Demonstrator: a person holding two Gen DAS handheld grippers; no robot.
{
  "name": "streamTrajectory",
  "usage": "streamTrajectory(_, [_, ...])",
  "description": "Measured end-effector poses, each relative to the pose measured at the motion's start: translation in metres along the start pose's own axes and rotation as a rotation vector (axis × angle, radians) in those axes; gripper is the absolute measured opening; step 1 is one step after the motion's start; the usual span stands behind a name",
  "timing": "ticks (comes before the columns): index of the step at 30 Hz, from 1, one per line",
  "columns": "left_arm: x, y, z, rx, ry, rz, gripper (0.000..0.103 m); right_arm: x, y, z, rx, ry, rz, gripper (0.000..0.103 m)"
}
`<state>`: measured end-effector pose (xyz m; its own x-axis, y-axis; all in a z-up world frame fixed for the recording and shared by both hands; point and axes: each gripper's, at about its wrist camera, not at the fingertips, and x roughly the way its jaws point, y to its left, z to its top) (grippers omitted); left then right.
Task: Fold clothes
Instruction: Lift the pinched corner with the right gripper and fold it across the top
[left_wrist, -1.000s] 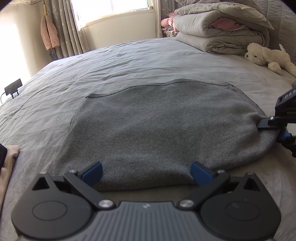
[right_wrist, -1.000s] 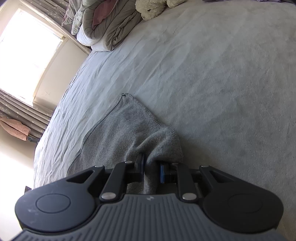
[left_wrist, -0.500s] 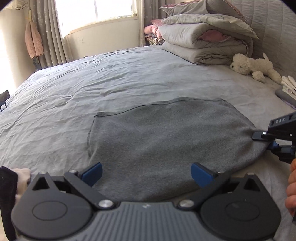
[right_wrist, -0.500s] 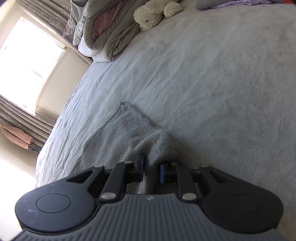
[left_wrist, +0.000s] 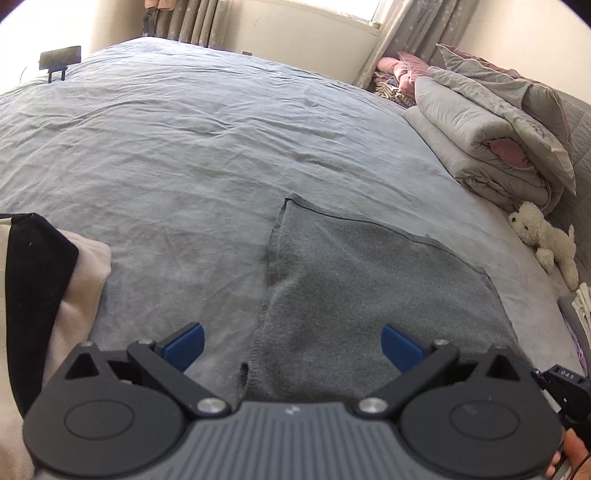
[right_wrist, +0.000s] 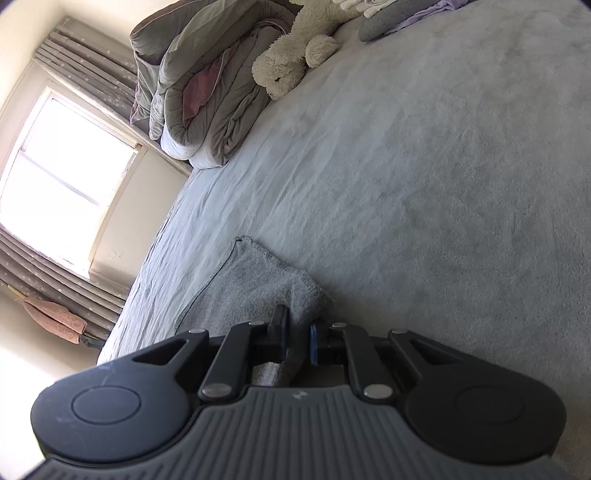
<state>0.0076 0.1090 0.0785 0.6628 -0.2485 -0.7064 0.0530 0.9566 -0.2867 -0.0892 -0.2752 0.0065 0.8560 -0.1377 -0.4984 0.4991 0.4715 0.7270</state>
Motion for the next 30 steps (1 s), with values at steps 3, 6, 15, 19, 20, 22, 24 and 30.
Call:
streamTrajectory(3, [-0.001,0.01,0.003,-0.01,0.009,0.026,0.102,-0.002,0.014,0.001,-0.101,-0.028,0.002,0.009])
streamTrajectory(6, [-0.007,0.028,0.01,-0.084,0.013,0.021,0.102,-0.012,0.038,0.002,-0.251,-0.09,0.04,0.008])
streamTrajectory(15, [-0.013,0.06,0.025,-0.241,0.012,-0.004,0.102,-0.035,0.141,-0.06,-0.772,-0.219,0.259,0.008])
streamTrajectory(19, [-0.02,0.07,0.028,-0.267,-0.002,-0.029,0.102,-0.041,0.175,-0.121,-0.959,-0.187,0.375,0.008])
streamTrajectory(20, [-0.022,0.073,0.029,-0.274,-0.007,-0.027,0.102,-0.042,0.181,-0.136,-1.002,-0.174,0.4,0.008])
streamTrajectory(22, [-0.024,0.078,0.029,-0.288,-0.009,-0.027,0.102,-0.037,0.19,-0.164,-1.087,-0.133,0.421,0.007])
streamTrajectory(24, [-0.025,0.083,0.03,-0.305,-0.004,-0.035,0.102,-0.028,0.193,-0.187,-1.158,-0.085,0.413,0.007])
streamTrajectory(30, [-0.029,0.1,0.03,-0.354,-0.001,-0.046,0.102,-0.006,0.188,-0.234,-1.283,0.015,0.35,0.007])
